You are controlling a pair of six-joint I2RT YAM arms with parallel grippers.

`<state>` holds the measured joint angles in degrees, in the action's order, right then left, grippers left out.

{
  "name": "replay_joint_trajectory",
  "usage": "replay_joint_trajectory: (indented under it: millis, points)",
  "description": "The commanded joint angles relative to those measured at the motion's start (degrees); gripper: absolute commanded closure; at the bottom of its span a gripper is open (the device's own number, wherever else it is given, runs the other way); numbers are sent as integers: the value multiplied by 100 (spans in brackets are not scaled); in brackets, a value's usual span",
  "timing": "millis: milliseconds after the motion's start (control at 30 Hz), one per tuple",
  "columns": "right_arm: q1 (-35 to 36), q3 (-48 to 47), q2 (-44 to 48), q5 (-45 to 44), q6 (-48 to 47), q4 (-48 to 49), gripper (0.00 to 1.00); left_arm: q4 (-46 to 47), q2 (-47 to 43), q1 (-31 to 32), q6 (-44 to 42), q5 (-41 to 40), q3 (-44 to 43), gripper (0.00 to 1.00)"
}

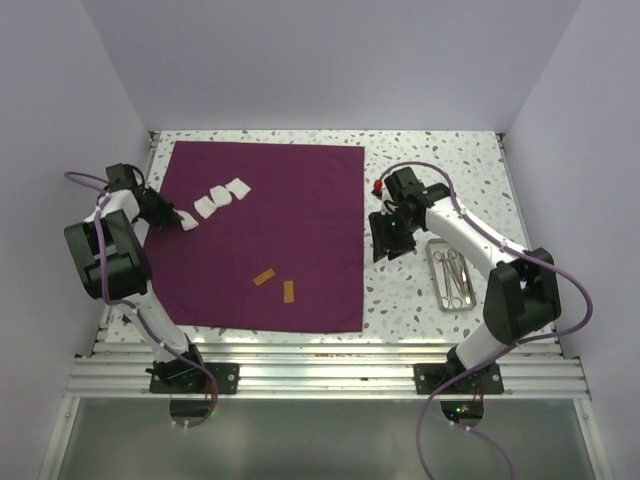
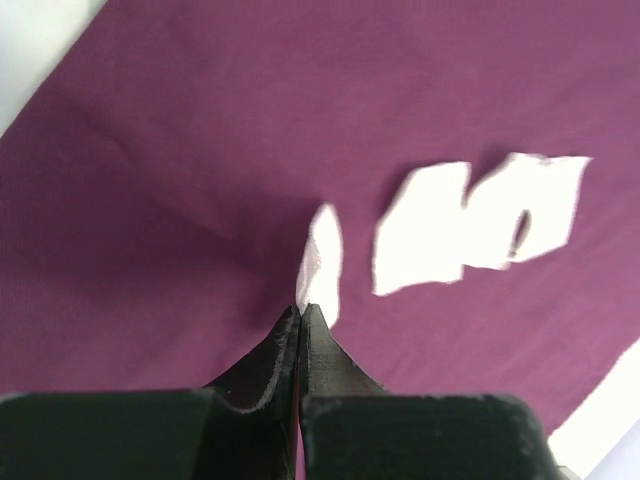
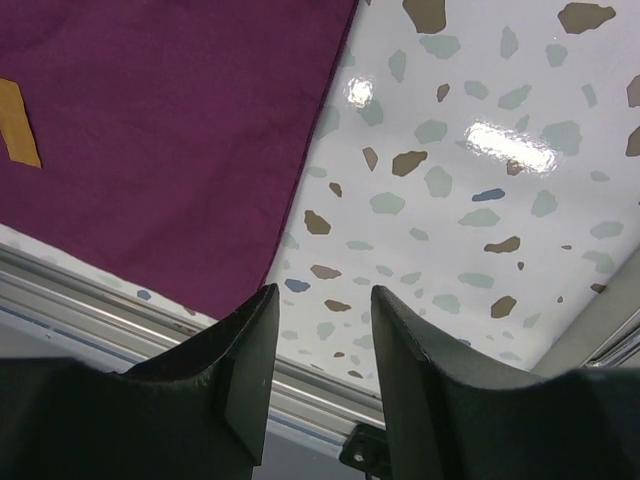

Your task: Prepare the surgical pack

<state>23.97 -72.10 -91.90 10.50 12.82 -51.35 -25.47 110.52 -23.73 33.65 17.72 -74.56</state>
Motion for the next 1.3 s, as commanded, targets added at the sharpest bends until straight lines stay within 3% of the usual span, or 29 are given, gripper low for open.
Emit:
replay_joint_trajectory:
  millis: [0,433,1267]
  points:
    - [12,-156,-39,154,36,125,54,113,-523,-18,168,294,-216,100]
    - [3,-314,-311,198,89,161,54,587,39,219,493,935,-550,100]
    - [12,-630,-680,154,-60,20,54,719,910,474,687,927,-1016,100]
